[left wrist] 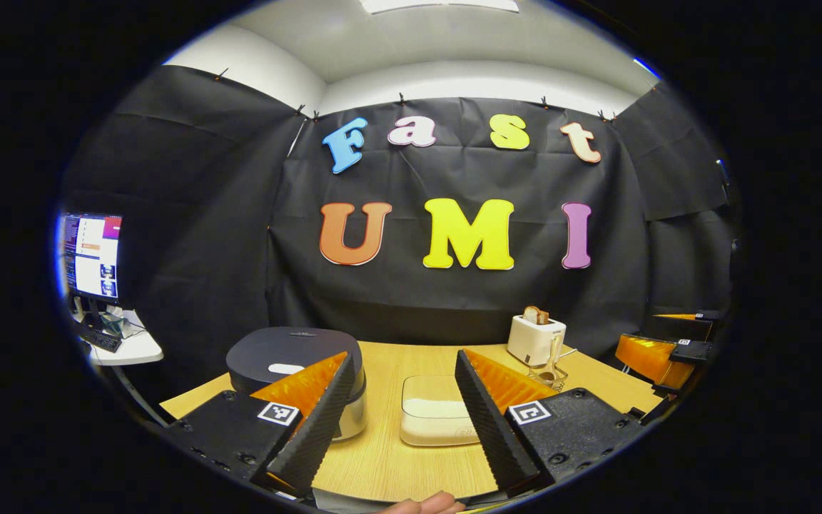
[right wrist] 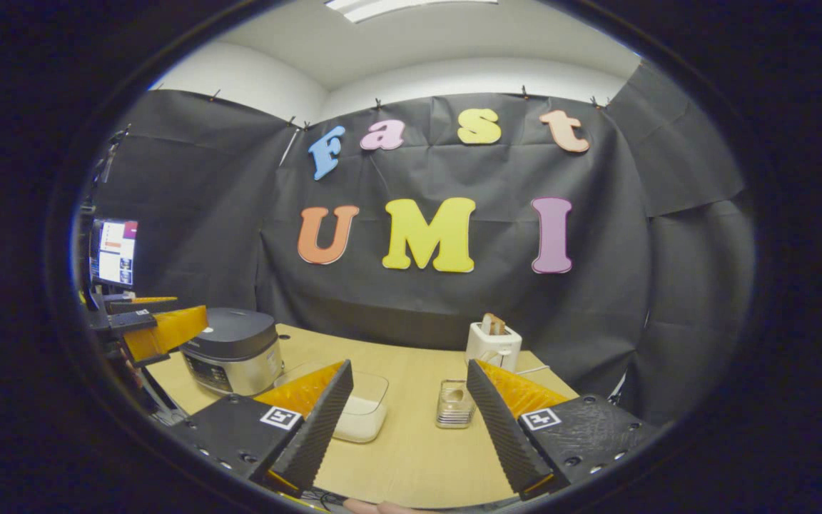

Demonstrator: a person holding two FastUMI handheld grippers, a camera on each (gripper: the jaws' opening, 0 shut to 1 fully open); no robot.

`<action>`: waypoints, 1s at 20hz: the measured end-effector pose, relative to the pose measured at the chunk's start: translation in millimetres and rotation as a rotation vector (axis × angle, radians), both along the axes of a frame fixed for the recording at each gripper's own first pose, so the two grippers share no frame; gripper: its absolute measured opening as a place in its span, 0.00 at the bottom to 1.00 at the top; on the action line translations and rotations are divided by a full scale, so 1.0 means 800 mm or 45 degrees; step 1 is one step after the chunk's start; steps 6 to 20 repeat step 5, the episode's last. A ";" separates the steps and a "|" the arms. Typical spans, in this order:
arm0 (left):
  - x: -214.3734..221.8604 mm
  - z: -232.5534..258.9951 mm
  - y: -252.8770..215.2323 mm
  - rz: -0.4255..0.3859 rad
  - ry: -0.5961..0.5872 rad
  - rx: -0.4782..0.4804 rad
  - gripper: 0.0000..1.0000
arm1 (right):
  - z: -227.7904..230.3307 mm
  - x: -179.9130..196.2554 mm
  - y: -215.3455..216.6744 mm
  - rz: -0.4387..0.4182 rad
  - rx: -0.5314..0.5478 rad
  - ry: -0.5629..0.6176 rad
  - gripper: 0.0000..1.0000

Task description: Close the left gripper, press the button to open the rice cooker; take a wooden spoon from the chopstick holder with the right hand, scoop a spoonful of rice and pour it into the rice cooker, then put the wooden spoon back into the chopstick holder.

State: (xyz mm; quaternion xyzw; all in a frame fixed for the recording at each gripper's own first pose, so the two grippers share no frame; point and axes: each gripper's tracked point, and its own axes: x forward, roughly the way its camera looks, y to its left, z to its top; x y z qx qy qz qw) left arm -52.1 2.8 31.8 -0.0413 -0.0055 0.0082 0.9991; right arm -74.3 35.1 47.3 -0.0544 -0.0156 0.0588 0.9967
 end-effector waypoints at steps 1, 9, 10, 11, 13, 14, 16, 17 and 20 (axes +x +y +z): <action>0.001 -0.003 -0.009 -0.011 0.001 0.004 0.91 | -0.010 0.001 -0.001 0.006 -0.010 0.017 0.96; 0.003 -0.018 -0.036 -0.021 -0.003 -0.008 0.91 | -0.039 0.015 -0.016 0.025 -0.018 0.043 0.95; 0.003 -0.018 -0.036 -0.021 -0.003 -0.008 0.91 | -0.039 0.015 -0.016 0.025 -0.018 0.043 0.95; 0.003 -0.018 -0.036 -0.021 -0.003 -0.008 0.91 | -0.039 0.015 -0.016 0.025 -0.018 0.043 0.95; 0.003 -0.018 -0.036 -0.021 -0.003 -0.008 0.91 | -0.039 0.015 -0.016 0.025 -0.018 0.043 0.95; 0.003 -0.018 -0.036 -0.021 -0.003 -0.008 0.91 | -0.039 0.015 -0.016 0.025 -0.018 0.043 0.95; 0.003 -0.018 -0.036 -0.021 -0.003 -0.008 0.91 | -0.039 0.015 -0.016 0.025 -0.018 0.043 0.95; 0.003 -0.018 -0.036 -0.021 -0.003 -0.008 0.91 | -0.039 0.015 -0.016 0.025 -0.018 0.043 0.95; 0.003 -0.018 -0.036 -0.021 -0.003 -0.008 0.91 | -0.039 0.015 -0.016 0.025 -0.018 0.043 0.95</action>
